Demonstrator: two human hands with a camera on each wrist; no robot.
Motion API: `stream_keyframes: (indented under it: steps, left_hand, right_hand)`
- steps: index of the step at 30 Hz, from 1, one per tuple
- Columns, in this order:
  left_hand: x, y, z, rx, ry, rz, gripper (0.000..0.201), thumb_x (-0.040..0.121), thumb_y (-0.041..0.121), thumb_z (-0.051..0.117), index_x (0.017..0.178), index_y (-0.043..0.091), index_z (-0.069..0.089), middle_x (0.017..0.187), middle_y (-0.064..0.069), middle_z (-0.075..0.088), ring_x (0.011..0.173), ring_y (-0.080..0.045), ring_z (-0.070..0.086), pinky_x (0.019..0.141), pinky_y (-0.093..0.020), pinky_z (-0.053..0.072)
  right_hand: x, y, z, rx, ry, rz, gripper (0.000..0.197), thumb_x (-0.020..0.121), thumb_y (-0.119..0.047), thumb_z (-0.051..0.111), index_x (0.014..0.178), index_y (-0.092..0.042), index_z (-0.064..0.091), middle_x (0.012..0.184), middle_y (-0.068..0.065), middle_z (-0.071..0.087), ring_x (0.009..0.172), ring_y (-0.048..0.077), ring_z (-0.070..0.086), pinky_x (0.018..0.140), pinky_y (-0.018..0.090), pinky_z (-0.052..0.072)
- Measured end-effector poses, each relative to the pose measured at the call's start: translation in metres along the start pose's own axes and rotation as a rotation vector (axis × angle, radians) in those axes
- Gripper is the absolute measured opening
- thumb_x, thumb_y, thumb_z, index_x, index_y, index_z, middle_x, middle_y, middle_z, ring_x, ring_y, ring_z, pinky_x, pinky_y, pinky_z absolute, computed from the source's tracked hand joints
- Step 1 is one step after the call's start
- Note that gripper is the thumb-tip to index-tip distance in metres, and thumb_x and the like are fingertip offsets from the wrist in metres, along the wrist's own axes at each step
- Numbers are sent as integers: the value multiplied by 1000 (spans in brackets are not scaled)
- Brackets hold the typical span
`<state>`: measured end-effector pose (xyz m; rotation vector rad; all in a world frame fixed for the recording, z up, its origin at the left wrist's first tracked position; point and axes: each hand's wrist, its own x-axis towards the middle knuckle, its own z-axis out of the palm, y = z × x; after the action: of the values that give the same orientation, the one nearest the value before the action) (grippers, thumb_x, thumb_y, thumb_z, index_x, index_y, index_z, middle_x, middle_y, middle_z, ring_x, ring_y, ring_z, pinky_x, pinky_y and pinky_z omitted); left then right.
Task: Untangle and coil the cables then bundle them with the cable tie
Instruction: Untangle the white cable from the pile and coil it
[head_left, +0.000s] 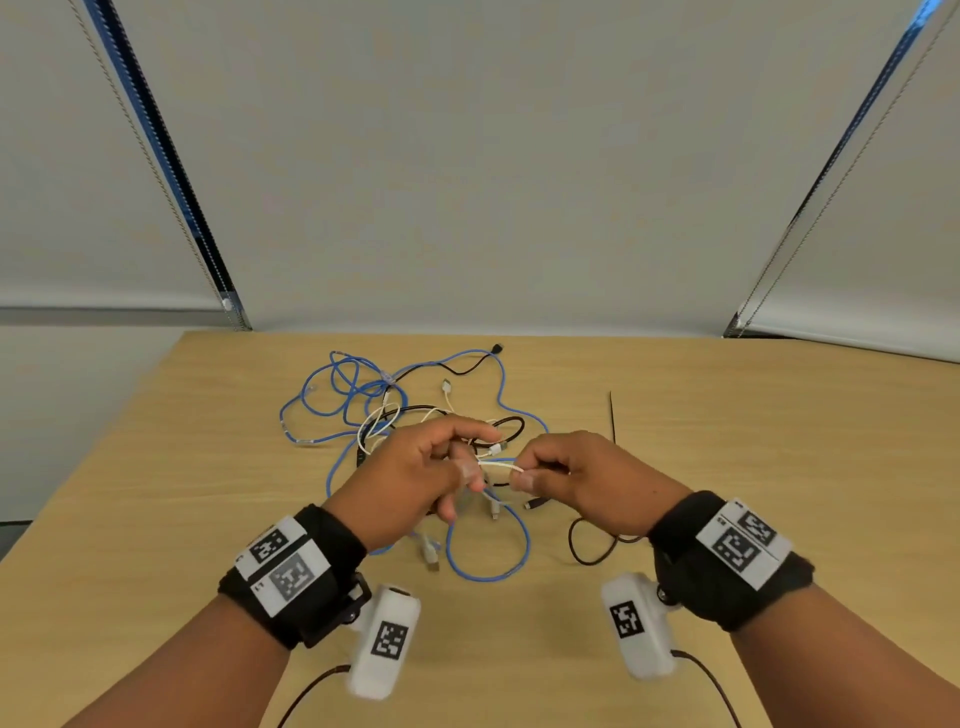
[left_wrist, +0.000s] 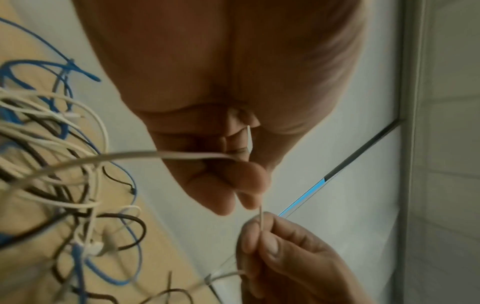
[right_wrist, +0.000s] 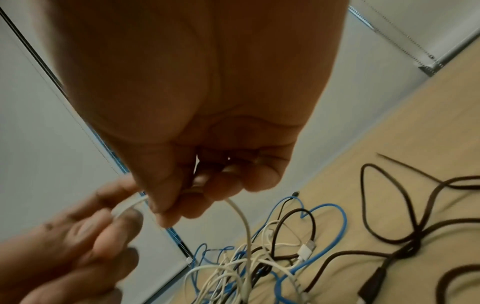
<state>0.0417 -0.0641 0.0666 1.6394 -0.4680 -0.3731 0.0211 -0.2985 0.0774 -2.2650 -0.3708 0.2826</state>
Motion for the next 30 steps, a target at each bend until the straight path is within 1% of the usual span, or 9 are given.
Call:
stream_keyframes:
  steps: [2,7,12,14,16,20,25,27,30]
  left_hand:
    - [-1,-9,-7,115,1,-69,30,93,7,62,112,27,74,71,1,67,55,-17,51,54,-27,50]
    - [-11,-29,-30,461,63,-122,16,93,15,67,84,24,78,68,4,71,57,0,61,56,-17,51]
    - [-22,-45,-49,474,83,-204,18,92,26,70,74,30,73,62,3,69,55,-7,60,57,-23,52]
    - [-20,-44,-43,429,102,-199,21,92,25,70,72,31,72,61,3,68,54,-7,59,55,-21,51]
    - [-13,-40,-32,355,122,-186,23,92,19,70,70,26,71,59,3,66,52,-5,59,53,-18,49]
    - [1,-31,-10,193,152,-156,16,92,9,67,76,11,70,59,-1,64,51,-10,57,52,-20,49]
    - [6,-27,-9,101,253,-158,13,92,2,64,82,-4,68,56,0,62,48,-10,54,50,-19,49]
    - [2,-25,-11,67,230,-170,18,93,8,67,81,-7,65,57,-4,62,50,-13,53,51,-20,49]
    - [-5,-20,-8,-124,123,-181,23,94,18,67,77,3,67,60,-7,61,52,-18,53,66,-32,50]
  right_hand:
    - [-1,9,-9,-10,30,12,18,96,-33,66,79,-28,68,65,-15,58,58,1,48,60,16,40]
    - [-3,41,-35,-16,156,146,19,97,-32,62,81,-26,69,64,-16,57,58,1,45,61,24,39]
    - [-15,70,-41,-39,225,318,9,95,-28,66,91,-27,75,91,-9,68,77,8,58,73,27,45]
    - [-13,65,-30,-104,242,294,19,94,-30,68,112,-31,72,111,-13,66,95,6,61,86,28,47]
    - [-5,49,-15,-89,271,184,24,93,-33,69,117,-37,69,115,-19,64,94,-4,60,85,20,45]
    - [9,12,18,-7,169,-1,22,94,-37,67,115,-37,71,104,-26,67,72,-8,60,72,13,46]
    - [11,1,23,165,4,-26,9,96,-28,65,91,-28,73,82,-14,73,74,-3,62,72,15,47]
    - [12,5,20,141,28,-4,15,95,-20,64,84,-26,72,77,-12,71,70,1,59,71,22,49]
    - [17,12,16,111,172,27,17,95,-18,64,83,-26,72,74,-14,70,66,-5,56,64,16,44]
